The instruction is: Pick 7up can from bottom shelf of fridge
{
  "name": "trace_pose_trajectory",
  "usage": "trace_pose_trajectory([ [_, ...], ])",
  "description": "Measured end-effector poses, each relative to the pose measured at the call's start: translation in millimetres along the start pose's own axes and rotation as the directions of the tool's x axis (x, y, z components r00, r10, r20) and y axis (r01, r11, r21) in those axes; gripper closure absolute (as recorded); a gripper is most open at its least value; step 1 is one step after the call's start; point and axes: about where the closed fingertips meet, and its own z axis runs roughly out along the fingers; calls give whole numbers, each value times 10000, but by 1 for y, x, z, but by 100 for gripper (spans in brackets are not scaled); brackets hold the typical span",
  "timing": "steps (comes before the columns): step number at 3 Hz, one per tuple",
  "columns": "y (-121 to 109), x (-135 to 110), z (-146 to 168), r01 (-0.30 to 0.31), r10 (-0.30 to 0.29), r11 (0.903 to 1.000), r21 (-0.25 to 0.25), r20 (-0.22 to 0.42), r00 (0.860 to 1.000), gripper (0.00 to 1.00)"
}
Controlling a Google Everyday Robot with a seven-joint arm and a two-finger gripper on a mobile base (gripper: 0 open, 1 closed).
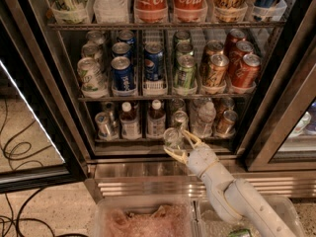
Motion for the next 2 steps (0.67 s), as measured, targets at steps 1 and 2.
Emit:
trace_pose_trajectory([
  [1,9,-7,-4,538,-537,9975,-462,27,9986,100],
  [2,18,-13,-1,1260,-1282,9863,-1065,-134,9917,100],
])
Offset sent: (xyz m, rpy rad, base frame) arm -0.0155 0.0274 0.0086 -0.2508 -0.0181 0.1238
